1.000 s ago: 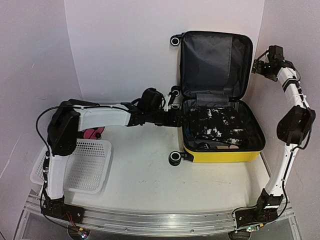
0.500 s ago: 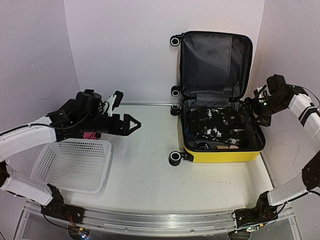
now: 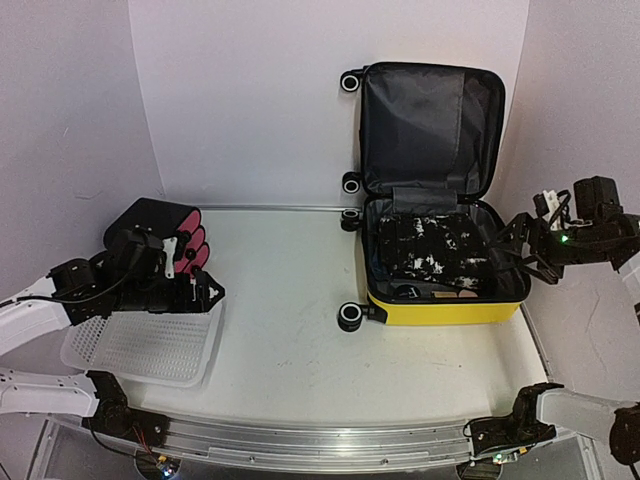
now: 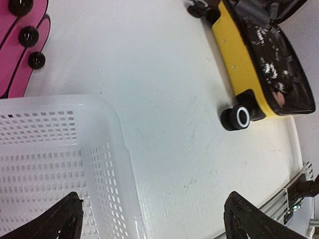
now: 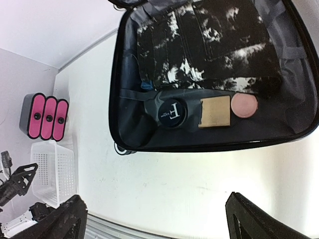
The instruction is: Open, take out, and arrange the luggage
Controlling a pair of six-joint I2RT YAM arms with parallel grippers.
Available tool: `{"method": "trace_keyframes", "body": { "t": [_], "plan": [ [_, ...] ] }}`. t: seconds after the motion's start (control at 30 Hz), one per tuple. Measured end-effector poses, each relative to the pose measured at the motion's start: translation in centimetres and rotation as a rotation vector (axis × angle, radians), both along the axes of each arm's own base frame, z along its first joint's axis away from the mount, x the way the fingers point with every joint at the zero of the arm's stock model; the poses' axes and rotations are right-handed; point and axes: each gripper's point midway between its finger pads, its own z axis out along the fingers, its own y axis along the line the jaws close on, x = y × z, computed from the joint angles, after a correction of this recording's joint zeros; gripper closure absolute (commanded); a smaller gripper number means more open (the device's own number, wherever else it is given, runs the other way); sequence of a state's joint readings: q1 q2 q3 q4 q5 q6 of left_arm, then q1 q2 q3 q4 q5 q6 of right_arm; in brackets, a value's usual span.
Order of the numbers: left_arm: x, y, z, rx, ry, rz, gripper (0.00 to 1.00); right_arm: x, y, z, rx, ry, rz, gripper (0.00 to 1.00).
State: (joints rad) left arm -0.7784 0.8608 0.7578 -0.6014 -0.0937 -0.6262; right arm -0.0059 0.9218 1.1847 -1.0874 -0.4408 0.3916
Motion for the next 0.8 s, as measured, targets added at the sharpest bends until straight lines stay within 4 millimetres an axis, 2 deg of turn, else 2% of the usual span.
{"method": "trace_keyframes", "body": {
  "t": [0.13,0.23,0.37,0.47,0.57,0.63,0.7,0.8],
  "plan": [
    [0.4,-0.4,-3.2,0.067,0.099,0.022,0.06,0.6,-0.2,-1.2,-0.010,0.039,-0.004,0.02],
    [0.3,-0.3,-5.7,0.106,0.173,0.048,0.13,0.9,-0.5,-1.7,-0.032,0.051,-0.009,0.02],
    [-0.5,-0.5,-8.9,0.138,0.284,0.063,0.18,1.2,-0.4,-3.1,-0.032,0.088,0.002,0.02],
    [-1.7,-1.9,-10.6,0.153,0.363,0.034,0.18,1.6,0.0,-5.2,-0.011,0.165,0.020,0.02],
    [-2.4,-3.4,-11.2,0.152,0.418,0.011,0.13,1.9,0.5,-7.1,0.021,0.248,0.035,0.02],
    [-2.1,-4.9,-10.6,0.117,0.451,0.006,0.12,2.2,0.9,-7.9,0.046,0.292,0.043,0.02],
    [-1.4,-6.7,-9.6,0.087,0.478,-0.006,0.14,2.4,1.2,-8.5,0.068,0.332,0.044,0.02],
    [0.8,-10.0,-8.0,0.058,0.508,-0.055,0.13,2.3,1.4,-9.5,0.089,0.402,0.041,0.02]
  ]
}}
